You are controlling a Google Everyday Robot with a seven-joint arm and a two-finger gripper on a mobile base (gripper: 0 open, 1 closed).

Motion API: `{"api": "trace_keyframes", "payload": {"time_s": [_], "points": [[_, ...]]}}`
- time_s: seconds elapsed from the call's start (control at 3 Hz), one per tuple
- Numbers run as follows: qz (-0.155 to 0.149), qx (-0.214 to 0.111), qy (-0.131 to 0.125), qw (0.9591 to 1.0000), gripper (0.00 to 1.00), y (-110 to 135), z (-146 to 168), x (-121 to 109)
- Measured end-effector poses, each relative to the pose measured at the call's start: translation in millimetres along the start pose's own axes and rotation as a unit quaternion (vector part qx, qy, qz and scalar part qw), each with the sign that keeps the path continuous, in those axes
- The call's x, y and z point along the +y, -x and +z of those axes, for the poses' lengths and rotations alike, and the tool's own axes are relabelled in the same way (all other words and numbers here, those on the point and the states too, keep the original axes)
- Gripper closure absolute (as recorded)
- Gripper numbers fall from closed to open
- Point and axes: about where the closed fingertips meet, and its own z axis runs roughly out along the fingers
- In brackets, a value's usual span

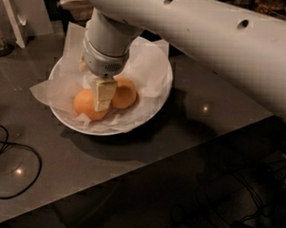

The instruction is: Pick orange from white bowl

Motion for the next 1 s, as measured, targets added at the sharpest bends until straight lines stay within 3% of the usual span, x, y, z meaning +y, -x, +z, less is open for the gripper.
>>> {"api": "trace_keyframes", "payload": {"time_s": [0.33,0.67,1.0], "points": [[0.012,0.006,0.008,0.9999,0.01,-14.0,2.1,-1.0],[0.004,-0.005,0.041,0.9991,0.00,-13.1,19.8,1.6],[0.002,-0.017,0.071,0.9973,0.25,-10.0,45.1,7.2]]}}
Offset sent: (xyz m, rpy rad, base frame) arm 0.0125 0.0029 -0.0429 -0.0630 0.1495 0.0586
